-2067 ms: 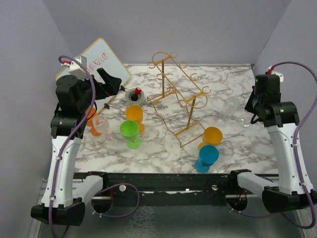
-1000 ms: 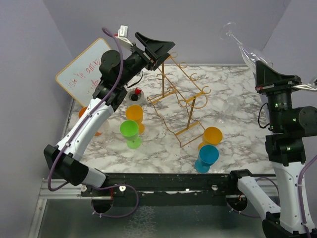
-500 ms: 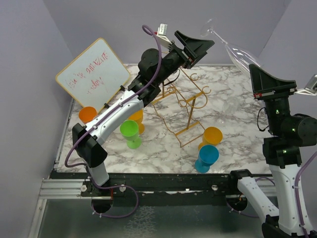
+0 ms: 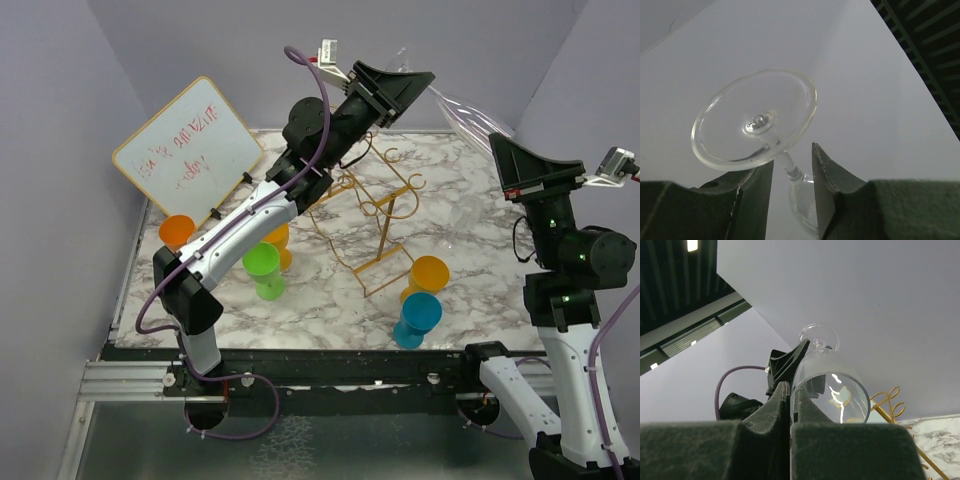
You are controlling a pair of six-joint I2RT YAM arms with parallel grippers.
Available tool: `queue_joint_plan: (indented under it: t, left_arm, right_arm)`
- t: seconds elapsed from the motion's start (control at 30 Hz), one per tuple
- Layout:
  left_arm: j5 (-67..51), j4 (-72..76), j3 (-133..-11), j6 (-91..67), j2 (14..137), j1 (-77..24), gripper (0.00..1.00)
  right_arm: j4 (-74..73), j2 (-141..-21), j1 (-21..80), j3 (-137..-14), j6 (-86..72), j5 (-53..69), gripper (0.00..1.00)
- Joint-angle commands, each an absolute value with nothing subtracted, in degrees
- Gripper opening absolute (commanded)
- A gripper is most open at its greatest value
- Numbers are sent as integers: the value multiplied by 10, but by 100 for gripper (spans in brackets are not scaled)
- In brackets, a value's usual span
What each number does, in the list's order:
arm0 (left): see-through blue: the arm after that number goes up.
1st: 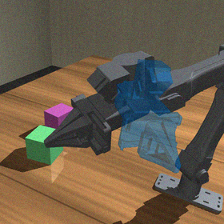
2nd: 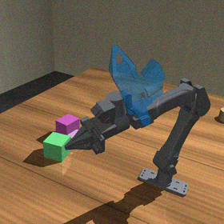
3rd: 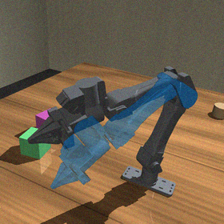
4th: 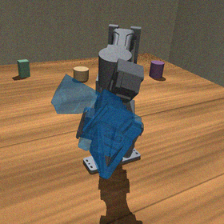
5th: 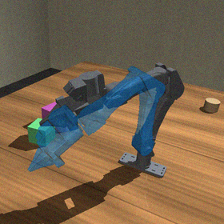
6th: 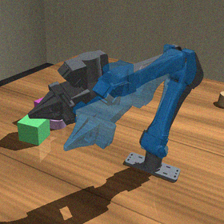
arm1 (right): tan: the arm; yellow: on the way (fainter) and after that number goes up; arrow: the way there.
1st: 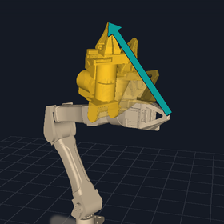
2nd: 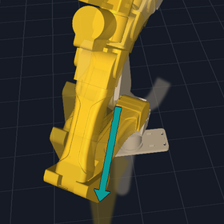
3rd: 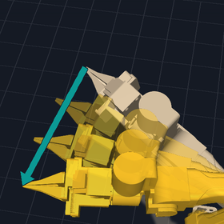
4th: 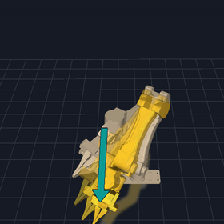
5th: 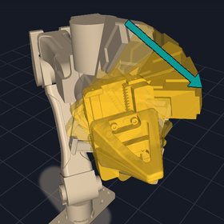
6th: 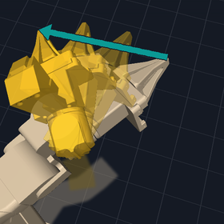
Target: Place the wine glass upside down on the wine glass rack
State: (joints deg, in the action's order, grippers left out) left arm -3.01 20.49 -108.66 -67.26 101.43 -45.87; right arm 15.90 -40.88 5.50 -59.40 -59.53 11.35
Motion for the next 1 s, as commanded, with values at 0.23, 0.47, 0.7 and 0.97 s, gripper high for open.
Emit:
queue_joint_plan:
  t: [0.23, 0.47, 0.7, 0.97]
  left_arm:
    - [-34, 236, -1109, -700, 1041, -466, 28]
    - [-53, 257, -1093, -677, 1034, -466, 0]
    - [-96, 258, -1098, -654, 1017, -425, 0]
    - [-216, 255, -1087, -703, 981, -288, 0]
  right_arm:
    - [202, -409, 52, -575, -619, 143, 1]
    - [206, -414, 52, -568, -615, 158, 2]
    - [164, -415, 53, -577, -596, 165, 55]
    - [139, -409, 52, -578, -568, 153, 67]
